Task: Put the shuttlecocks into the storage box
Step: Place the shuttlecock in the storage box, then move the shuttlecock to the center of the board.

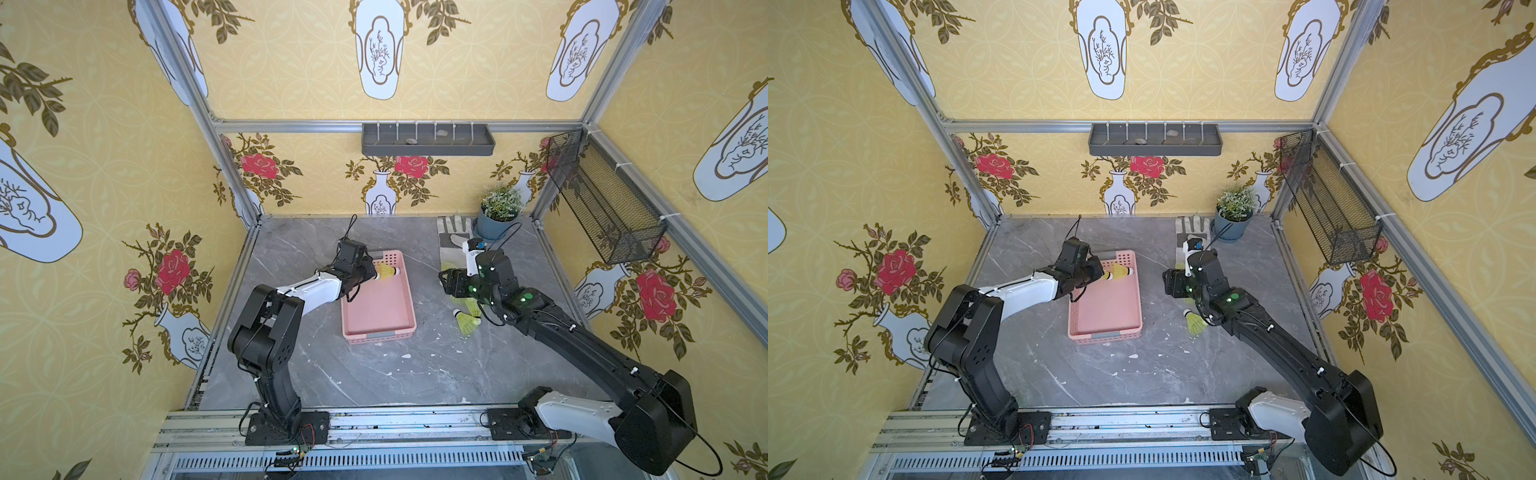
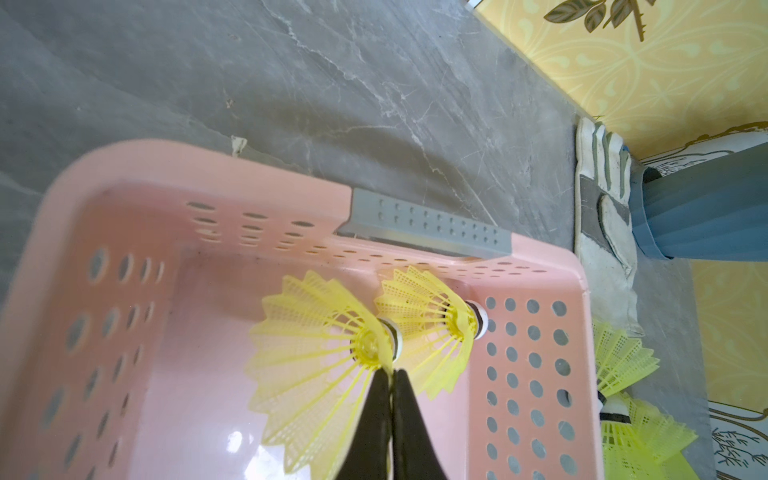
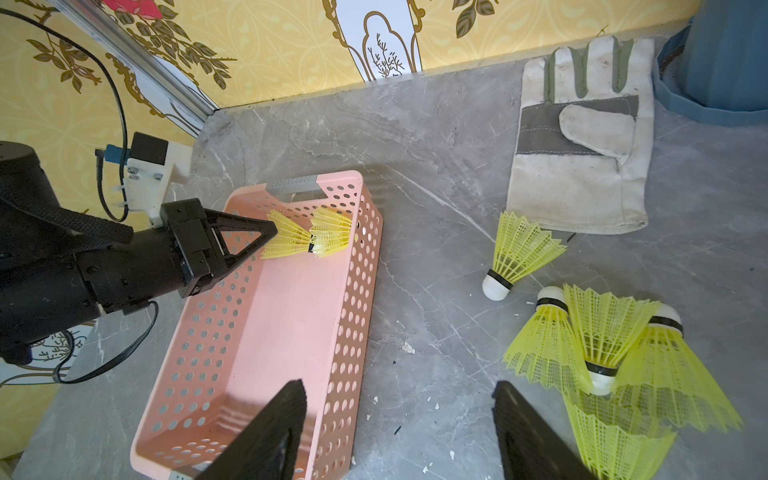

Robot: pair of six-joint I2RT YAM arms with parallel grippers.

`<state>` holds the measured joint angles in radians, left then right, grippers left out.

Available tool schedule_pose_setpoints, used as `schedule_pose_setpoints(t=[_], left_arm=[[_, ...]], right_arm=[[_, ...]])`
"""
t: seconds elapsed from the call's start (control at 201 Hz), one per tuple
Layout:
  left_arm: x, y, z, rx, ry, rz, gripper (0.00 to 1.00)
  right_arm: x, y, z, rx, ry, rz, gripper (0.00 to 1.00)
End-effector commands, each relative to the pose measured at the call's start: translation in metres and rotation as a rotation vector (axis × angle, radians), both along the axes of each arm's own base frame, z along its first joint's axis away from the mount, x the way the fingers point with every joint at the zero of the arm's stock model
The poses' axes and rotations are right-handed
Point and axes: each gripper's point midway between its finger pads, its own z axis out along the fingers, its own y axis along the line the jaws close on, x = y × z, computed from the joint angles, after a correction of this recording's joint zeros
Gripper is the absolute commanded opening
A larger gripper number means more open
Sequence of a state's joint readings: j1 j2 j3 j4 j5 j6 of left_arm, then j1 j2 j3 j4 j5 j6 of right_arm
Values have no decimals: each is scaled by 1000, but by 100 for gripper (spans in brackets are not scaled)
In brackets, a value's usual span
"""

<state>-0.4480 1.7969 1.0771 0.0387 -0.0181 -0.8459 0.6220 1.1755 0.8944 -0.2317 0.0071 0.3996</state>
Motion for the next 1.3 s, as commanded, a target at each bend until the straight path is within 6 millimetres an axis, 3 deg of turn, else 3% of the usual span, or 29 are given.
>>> schedule_pose_setpoints(t=[0.0, 0.294, 0.762, 1.1, 1.3], left_arm=[[4, -1, -2, 5, -4, -4, 17], [5, 3, -6, 48, 12, -5, 31], [6, 10, 4, 105, 2, -6, 55], [1, 17, 45, 139, -65, -29, 69], [-13, 20, 83, 151, -130, -81, 72]], right_arm=[[2, 4, 8, 28, -27, 4, 73], [2, 3, 7, 27, -23, 4, 73], [2, 1, 4, 21, -17, -11, 73], [8, -14, -9, -20, 17, -103, 73], [8, -33, -21, -57, 67, -182, 73]])
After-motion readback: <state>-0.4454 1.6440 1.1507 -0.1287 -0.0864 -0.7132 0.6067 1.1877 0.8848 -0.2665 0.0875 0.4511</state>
